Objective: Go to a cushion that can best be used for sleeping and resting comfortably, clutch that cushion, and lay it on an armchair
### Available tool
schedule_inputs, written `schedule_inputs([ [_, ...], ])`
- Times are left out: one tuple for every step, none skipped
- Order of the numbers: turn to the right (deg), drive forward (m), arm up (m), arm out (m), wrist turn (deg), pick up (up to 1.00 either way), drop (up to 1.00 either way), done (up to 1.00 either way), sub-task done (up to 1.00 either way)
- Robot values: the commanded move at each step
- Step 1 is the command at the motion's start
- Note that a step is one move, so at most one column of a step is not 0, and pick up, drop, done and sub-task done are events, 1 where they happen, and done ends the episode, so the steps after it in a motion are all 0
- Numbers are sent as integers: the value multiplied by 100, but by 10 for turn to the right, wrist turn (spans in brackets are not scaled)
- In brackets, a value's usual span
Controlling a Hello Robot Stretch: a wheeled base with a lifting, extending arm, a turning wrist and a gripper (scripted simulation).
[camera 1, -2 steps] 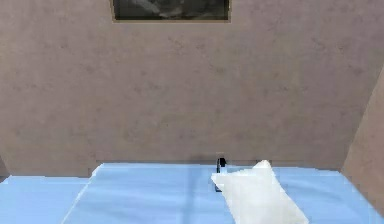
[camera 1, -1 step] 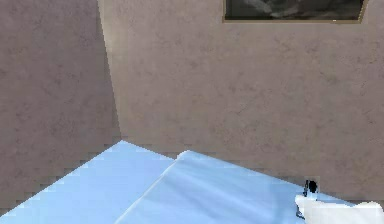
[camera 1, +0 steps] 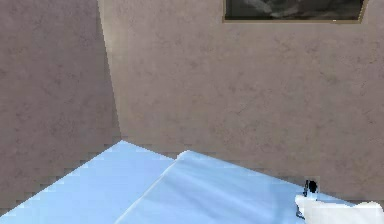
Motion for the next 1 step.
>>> schedule_inputs([
  [0,0,2,0,0,0,0,0,0],
])
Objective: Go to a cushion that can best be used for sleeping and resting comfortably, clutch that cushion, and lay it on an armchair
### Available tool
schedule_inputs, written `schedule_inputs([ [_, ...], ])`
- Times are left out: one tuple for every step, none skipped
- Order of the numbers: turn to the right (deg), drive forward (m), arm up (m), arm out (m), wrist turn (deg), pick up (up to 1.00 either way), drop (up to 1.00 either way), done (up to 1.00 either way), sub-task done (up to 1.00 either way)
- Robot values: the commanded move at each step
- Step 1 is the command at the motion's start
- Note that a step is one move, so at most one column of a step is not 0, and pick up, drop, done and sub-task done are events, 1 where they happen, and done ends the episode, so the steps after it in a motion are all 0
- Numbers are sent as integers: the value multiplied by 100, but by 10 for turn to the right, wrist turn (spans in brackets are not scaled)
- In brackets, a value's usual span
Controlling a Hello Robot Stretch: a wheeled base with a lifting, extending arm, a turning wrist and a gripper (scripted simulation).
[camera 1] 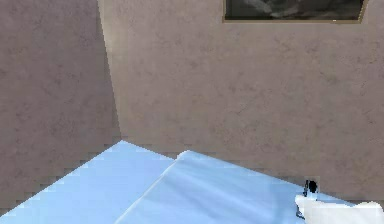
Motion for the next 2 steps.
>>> schedule_inputs([
  [0,0,0,36,0,0,0,0,0],
  [0,0,0,0,450,0,0,0,0],
])
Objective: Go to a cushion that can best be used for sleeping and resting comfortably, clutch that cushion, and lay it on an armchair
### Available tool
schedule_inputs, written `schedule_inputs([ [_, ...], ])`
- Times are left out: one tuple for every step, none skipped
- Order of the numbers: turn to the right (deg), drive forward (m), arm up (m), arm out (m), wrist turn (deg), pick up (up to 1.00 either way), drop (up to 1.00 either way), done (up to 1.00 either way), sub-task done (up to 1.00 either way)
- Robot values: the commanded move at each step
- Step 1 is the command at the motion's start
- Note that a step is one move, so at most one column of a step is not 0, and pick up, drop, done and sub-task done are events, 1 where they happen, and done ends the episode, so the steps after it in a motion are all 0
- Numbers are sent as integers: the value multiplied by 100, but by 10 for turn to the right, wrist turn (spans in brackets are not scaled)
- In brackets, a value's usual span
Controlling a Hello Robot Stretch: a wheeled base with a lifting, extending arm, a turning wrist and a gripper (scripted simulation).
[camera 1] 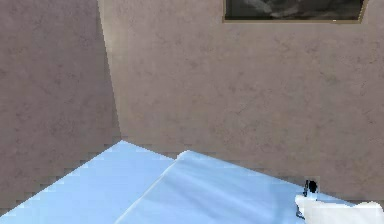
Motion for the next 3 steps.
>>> schedule_inputs([
  [0,0,0,0,450,0,0,0,0],
  [0,0,0,0,450,0,0,0,0],
  [0,0,0,0,90,0,0,0,0],
])
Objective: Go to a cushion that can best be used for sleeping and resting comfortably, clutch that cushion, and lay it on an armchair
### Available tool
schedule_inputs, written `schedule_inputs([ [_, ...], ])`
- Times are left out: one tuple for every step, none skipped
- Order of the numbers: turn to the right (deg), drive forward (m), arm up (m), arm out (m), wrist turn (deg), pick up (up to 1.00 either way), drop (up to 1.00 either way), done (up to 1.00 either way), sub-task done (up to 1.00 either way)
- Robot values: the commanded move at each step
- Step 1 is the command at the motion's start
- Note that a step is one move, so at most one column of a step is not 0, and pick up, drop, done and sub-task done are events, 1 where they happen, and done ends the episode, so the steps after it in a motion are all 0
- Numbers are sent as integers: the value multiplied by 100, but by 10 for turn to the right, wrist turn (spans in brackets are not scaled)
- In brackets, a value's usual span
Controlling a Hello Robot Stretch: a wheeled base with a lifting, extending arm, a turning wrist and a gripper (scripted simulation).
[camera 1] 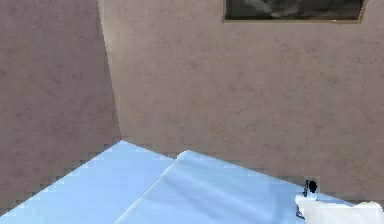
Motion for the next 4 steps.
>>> schedule_inputs([
  [0,0,-30,0,0,0,0,0,0],
  [0,0,0,0,0,100,0,0,0],
  [0,0,10,0,0,0,0,0,0],
  [0,0,50,0,0,0,0,0,0],
])
